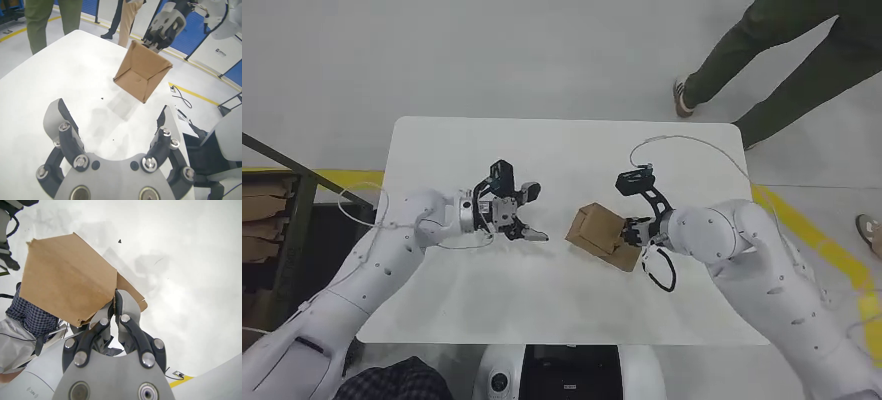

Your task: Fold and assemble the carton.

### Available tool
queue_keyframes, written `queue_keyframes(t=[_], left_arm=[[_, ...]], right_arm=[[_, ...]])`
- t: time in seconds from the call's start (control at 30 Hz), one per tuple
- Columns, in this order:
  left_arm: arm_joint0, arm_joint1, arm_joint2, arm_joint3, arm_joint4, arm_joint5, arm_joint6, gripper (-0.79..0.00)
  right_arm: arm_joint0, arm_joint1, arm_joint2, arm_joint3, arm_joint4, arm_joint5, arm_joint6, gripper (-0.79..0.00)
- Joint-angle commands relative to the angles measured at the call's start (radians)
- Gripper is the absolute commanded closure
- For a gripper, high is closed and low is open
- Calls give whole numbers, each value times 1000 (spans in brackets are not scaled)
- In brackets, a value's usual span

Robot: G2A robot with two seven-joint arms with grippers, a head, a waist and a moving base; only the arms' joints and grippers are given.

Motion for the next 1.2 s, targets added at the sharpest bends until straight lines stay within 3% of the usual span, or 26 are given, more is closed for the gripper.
queue_keyframes(t=[0.0, 0.3, 0.5, 0.7, 0.93, 1.17], left_arm=[[-23, 19, 47, -20, -40, 0, -4, -785], [-23, 19, 47, -20, -40, 0, -4, -785], [2, 14, 12, -51, 14, 85, 60, -785], [11, 7, 0, -43, 145, 41, 125, -785], [-29, -7, 37, -35, 277, 0, 151, -785], [-53, -17, 80, -29, 380, 0, 263, -785]], right_arm=[[-1, 0, 1, -1, 1, 0, -1, 0], [-5, 0, 1, 1, 2, -2, -7, 0], [8, -3, -18, 68, 38, -122, 1, 0], [76, -12, -42, 145, 78, -230, 29, 0], [168, -30, -96, 212, 75, -318, 49, 0], [217, -50, -158, 237, 59, -320, 53, 0]])
